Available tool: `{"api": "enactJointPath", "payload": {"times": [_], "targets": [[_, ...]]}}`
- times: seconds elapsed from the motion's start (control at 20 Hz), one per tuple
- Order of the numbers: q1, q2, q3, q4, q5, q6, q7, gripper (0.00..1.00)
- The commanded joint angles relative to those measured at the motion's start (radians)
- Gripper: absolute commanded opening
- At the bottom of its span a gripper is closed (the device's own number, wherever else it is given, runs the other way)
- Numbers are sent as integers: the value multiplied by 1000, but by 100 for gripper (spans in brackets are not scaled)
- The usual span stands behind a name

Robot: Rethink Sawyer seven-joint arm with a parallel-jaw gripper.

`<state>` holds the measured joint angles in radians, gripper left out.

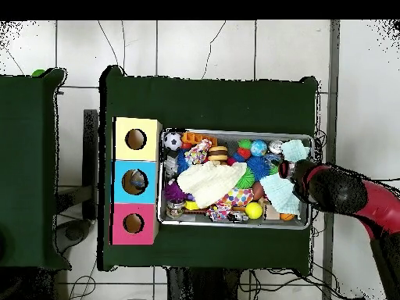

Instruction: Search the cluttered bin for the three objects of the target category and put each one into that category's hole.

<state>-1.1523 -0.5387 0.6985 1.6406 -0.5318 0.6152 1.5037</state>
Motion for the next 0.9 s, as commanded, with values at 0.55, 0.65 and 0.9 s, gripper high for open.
{"api": "enactJointPath", "payload": {"times": [0.55, 0.65, 0.9], "targets": [[53, 109, 28, -97, -29, -2, -112, 100], [51, 113, 28, -94, -32, -17, -106, 100], [44, 146, 24, -99, -43, -50, -97, 100]]}}
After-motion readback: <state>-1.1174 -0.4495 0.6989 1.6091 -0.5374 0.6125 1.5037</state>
